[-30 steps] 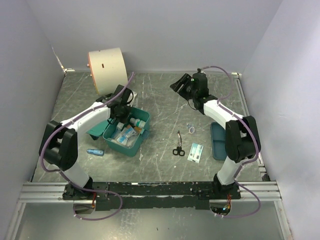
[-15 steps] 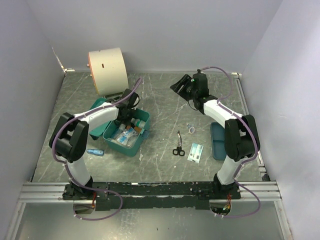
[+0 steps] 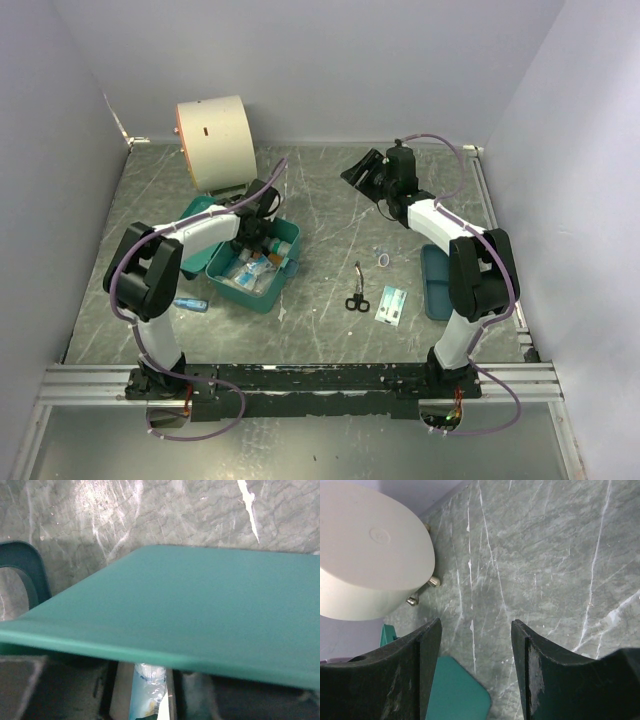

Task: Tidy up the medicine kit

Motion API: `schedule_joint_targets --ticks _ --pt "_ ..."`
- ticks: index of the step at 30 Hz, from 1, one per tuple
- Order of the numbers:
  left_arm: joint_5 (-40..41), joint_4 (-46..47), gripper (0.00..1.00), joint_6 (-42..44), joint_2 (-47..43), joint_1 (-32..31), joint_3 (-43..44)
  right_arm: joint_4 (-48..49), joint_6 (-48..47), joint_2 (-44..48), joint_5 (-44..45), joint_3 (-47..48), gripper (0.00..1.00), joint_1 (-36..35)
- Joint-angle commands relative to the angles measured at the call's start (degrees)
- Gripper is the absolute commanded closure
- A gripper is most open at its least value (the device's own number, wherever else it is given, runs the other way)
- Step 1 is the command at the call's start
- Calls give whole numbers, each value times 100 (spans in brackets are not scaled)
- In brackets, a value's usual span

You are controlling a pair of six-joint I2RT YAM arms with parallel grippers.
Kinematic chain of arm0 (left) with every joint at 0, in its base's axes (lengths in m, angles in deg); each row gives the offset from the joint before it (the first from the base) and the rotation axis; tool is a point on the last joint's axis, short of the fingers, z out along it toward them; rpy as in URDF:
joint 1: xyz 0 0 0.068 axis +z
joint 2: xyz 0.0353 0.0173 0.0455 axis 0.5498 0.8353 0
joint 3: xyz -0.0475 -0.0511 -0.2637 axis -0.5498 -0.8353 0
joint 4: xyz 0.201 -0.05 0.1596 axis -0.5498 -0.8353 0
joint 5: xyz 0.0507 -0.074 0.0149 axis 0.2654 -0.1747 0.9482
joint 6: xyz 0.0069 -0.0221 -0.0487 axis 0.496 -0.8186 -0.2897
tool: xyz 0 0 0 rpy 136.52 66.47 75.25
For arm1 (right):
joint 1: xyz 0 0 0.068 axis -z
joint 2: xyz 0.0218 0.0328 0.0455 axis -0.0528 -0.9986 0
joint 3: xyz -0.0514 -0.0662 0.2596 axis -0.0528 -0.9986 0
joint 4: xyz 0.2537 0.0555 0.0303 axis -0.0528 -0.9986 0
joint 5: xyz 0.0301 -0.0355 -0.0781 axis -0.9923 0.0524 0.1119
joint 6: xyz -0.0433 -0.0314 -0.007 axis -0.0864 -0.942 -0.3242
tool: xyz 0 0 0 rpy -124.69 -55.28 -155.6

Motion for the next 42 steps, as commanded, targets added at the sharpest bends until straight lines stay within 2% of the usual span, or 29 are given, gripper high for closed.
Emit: schedule_joint_targets --ticks 1,6,17,25,27,31,34,37,42 --pt "-126 50 60 47 -75 -46 251 104 36 -83 -37 78 43 40" --pt "-275 -181 53 -57 -361 -43 336 83 74 -92 -52 56 42 39" --pt "-260 -106 52 -221 -559 -48 211 177 211 -79 -234 -76 42 82" --pt "-139 -65 41 -227 -753 -50 26 239 253 19 -274 -213 42 98" --pt "-167 14 45 -231 -817 -47 -47 249 271 32 -274 -242 42 97" --pt "-130 113 63 -239 -815 -49 -66 271 304 18 -333 -258 43 95" --pt "-54 249 72 -230 -815 -52 -129 277 317 22 -346 -263 43 91" --pt "5 338 77 -194 -660 -53 -162 277 317 18 -352 -284 43 91" --pt "195 532 81 -120 -422 -52 -181 250 292 47 -338 -291 43 98"
